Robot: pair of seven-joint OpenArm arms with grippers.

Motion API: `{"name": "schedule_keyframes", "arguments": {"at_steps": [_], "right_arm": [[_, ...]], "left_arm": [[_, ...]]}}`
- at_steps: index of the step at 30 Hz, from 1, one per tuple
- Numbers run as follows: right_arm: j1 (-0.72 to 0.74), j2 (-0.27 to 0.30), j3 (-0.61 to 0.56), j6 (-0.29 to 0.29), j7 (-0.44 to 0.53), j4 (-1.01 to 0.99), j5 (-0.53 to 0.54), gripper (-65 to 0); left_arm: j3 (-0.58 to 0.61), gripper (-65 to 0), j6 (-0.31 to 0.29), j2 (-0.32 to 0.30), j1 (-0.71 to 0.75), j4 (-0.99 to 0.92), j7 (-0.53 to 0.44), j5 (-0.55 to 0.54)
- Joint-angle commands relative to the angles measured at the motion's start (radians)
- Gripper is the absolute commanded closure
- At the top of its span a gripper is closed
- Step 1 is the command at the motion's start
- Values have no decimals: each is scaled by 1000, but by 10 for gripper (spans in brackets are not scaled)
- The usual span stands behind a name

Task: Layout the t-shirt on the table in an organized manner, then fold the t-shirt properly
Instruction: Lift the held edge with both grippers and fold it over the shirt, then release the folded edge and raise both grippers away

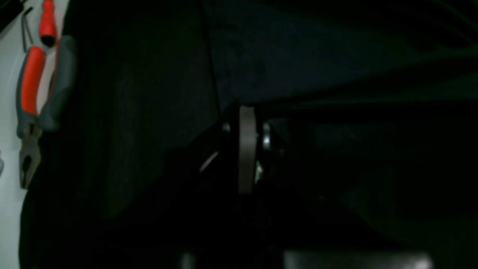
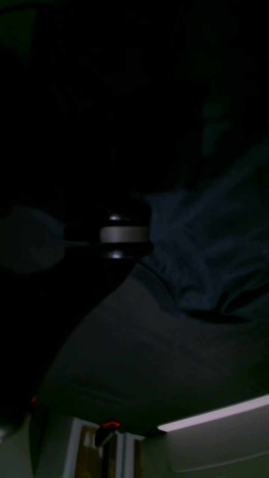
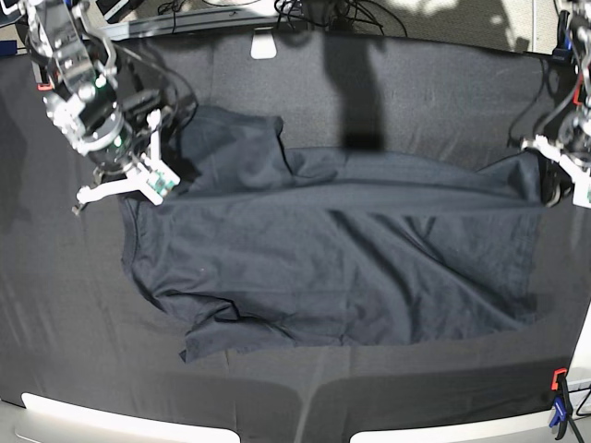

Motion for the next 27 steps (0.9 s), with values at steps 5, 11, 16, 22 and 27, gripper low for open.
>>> {"name": "schedule_keyframes", "arguments": {"at_steps": [5,11,16,22,27], "right_arm": [[86,-39,10,8,38,-58,-15,0],[157,-86,10,55,40,-123,-16,0],[182,-88,10,53,36,-142,-16,-110],[194,-88,10,50,37,-141,-15,-196],[194,-88,10,49,37,-141,-16,-195]], "left_arm": [[-10,0,14,-20,-66,-51,-28,-7],[-10,0,14,-21,-125,-140,-28,-7],[-10,-239,14,-41,-127,-144,-28,-7],[-10,-271,14,-126,-123,-140,-6,-21],[-10,-270,-74,-156,-78,-77,68,-53]]}}
